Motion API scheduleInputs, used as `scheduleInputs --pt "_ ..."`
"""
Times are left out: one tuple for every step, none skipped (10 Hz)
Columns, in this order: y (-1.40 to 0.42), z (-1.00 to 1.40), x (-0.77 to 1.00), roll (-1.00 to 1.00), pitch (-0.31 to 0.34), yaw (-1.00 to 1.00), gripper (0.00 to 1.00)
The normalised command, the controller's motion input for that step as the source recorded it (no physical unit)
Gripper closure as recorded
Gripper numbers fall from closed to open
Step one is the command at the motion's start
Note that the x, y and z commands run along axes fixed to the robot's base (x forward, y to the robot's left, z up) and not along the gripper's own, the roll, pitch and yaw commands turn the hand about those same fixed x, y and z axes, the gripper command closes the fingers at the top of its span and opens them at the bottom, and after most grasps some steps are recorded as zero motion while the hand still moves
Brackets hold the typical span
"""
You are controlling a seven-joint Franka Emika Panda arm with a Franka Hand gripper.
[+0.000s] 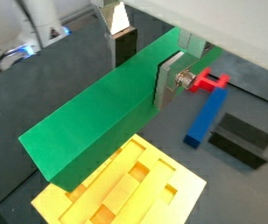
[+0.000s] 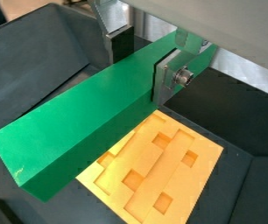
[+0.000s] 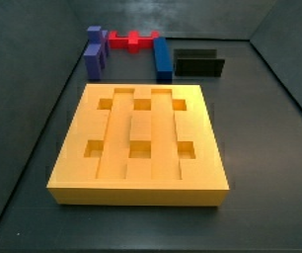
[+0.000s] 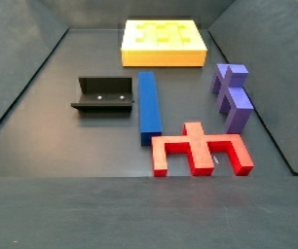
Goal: Pick up the green object. Move up. Move to above the board. Insert the green object.
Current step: Move to above the board, then insert the green object.
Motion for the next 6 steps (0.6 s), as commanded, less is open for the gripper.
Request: scheduleInputs --pt "-0.03 0.03 0.08 0.08 0.177 0.30 1.00" --pt "0.00 -0.08 0.00 -0.04 0.000 0.00 1.00" --pt "0.00 -0.25 0.00 -0.11 -0.074 -0.01 1.00" --pt "0.00 -0.29 0.00 -0.13 -0.069 -0.02 1.00" --pt "0.00 -0.39 0.04 -0.16 -0.074 0.00 1.00" --pt "0.00 -0.64 0.09 -0.23 -0.106 0.00 1.00"
